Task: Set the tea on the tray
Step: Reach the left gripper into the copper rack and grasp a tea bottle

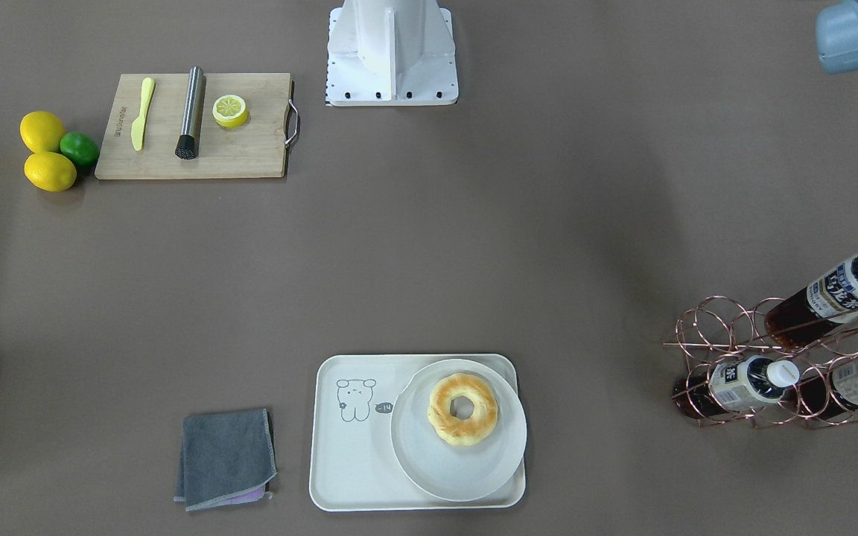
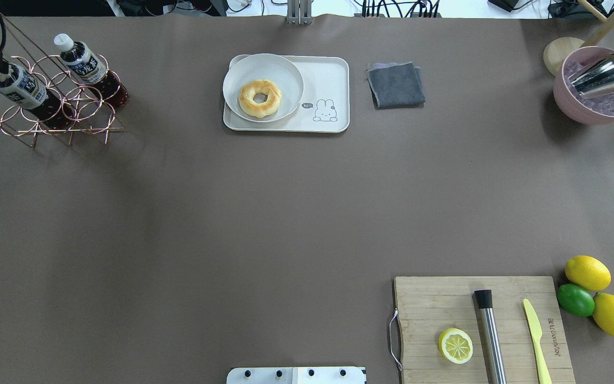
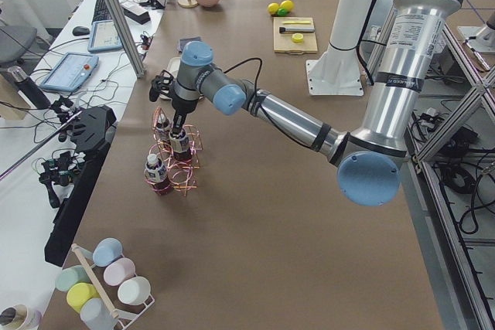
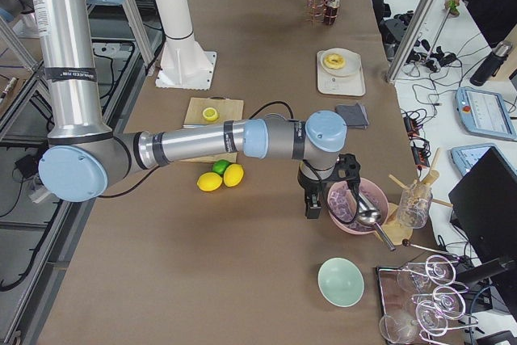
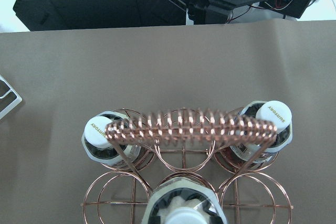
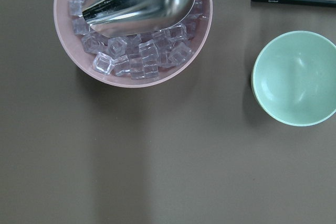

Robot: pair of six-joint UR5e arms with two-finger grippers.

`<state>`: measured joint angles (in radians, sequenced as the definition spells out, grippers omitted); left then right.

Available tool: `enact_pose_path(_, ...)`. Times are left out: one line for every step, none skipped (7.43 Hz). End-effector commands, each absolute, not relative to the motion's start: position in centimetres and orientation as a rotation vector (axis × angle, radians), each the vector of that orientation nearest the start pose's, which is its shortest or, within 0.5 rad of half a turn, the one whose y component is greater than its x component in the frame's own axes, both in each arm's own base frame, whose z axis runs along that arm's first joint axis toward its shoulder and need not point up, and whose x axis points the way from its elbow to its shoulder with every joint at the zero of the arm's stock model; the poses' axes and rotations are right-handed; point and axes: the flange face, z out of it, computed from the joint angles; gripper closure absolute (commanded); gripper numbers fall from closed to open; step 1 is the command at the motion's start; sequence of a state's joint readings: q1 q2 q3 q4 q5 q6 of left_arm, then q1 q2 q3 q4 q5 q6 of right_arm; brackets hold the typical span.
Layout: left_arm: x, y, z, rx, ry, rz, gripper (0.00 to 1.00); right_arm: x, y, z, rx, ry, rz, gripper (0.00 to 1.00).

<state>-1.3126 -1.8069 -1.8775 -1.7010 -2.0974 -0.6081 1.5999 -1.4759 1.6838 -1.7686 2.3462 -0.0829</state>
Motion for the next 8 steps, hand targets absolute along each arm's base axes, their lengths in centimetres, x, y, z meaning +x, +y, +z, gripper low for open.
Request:
enact_pose_path(3.3, -55.6, 35.2, 0.400, 0.730, -0.190, 1.00, 7.8, -51.9, 57.7, 0.049, -0.782, -0.054, 0.00)
enact_pose_path(2.2, -55.1, 34.0, 0.388, 0.755, -0.202, 1.00, 7.8, -51.8, 57.8, 0.047, -0.783, -0.054, 0.00)
enact_pose_path(2.0, -54.5, 32.8, 0.391, 0.763, -0.199, 1.00, 7.8, -51.7, 57.9, 0.046, -0.783, -0.053, 0.00)
enact_pose_path(2.8, -52.8, 31.2, 0.378, 0.767, -0.187, 1.00, 7.8, -51.7, 57.9, 0.044, -0.783, -0.052, 0.00)
enact_pose_path(5.3, -50.0, 29.1, 0.327, 0.769, -0.152, 1.00, 7.8, -51.7, 58.1, 0.042, -0.783, -0.051, 0.00)
enact_pose_path(7.6, -47.4, 27.0, 0.281, 0.785, -0.166, 1.00, 7.8, -51.7, 58.3, 0.039, -0.781, -0.050, 0.00)
enact_pose_path(10.5, -45.2, 25.1, 0.243, 0.821, -0.196, 1.00, 7.8, -51.8, 58.2, 0.039, -0.781, -0.050, 0.00)
enact_pose_path(13.9, -43.9, 24.4, 0.226, 0.813, -0.217, 1.00, 7.8, -51.8, 58.4, 0.037, -0.780, -0.049, 0.00)
